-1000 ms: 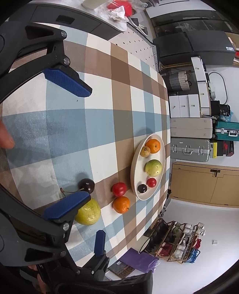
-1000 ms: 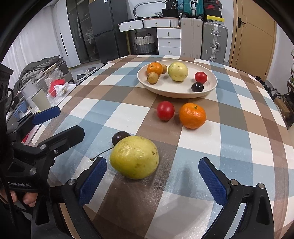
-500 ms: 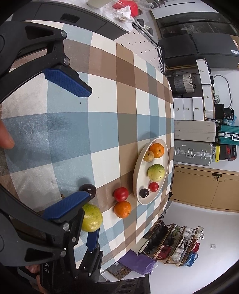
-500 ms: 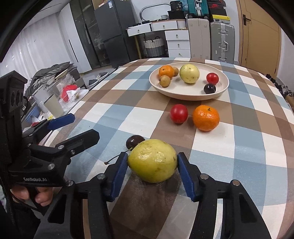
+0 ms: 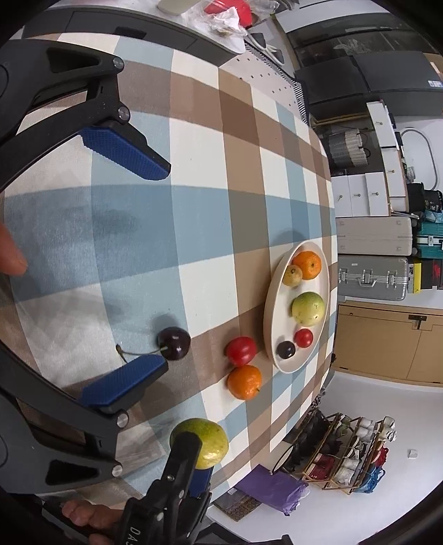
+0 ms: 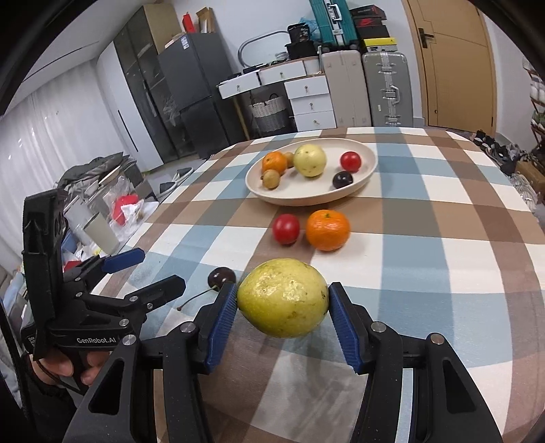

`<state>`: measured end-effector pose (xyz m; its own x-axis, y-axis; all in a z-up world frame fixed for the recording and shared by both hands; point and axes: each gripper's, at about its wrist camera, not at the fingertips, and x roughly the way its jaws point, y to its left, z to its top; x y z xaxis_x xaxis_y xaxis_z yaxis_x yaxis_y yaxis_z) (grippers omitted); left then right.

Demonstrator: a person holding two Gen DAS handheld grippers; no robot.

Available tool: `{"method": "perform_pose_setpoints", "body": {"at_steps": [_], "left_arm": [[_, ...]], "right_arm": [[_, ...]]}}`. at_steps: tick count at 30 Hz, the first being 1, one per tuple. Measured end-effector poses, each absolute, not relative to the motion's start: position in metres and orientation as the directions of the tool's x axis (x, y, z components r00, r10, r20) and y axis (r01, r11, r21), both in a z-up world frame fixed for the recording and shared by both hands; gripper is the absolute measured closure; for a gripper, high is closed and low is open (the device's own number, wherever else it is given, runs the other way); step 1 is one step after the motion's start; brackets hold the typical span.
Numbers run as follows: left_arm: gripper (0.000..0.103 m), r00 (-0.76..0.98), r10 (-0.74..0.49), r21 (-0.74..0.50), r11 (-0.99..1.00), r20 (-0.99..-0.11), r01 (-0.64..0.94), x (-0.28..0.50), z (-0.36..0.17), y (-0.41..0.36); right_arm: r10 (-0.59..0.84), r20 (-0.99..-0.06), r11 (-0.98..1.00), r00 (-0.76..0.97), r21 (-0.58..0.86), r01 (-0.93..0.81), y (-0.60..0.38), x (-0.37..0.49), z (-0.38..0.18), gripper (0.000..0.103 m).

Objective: Organize fruits
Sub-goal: 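Grasp the dark cherry with the left tool while the right tool holds the green-yellow fruit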

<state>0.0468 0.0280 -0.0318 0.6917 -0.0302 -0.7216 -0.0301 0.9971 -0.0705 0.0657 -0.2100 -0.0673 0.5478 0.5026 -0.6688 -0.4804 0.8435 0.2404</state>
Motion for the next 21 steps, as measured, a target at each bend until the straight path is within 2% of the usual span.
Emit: {"method": "perform_pose_setpoints", "body": {"at_steps": [12, 13, 15, 21], "left_arm": [[0.002, 0.607, -0.034, -0.057, 0.998, -0.794, -0.018, 0.084, -0.052, -0.001], [0.004, 0.601, -0.035, -0.053, 0.999, -0.799, -0.012, 0.087, -0.054, -0.003], [0.014, 0.587, -0.043, -0.051, 0.999, -0.808, 0.004, 0.092, -0.056, -0.006], [0.029, 0.592, -0.048, -0.037, 0.999, -0.805, 0.031, 0.095, -0.057, -0.013]], "right_arm": [[0.491, -0.661, 0.861, 0.568, 0.267, -0.434, -0.244, 0.066, -0.069, 0.048], [0.487, -0.660, 0.863, 0.571, 0.267, -0.428, -0.246, 0.067, -0.068, 0.048], [0.483, -0.659, 0.867, 0.576, 0.267, -0.420, -0.248, 0.067, -0.068, 0.048], [0.475, -0.657, 0.871, 0.585, 0.255, -0.421, -0.246, 0.067, -0.064, 0.048]]}}
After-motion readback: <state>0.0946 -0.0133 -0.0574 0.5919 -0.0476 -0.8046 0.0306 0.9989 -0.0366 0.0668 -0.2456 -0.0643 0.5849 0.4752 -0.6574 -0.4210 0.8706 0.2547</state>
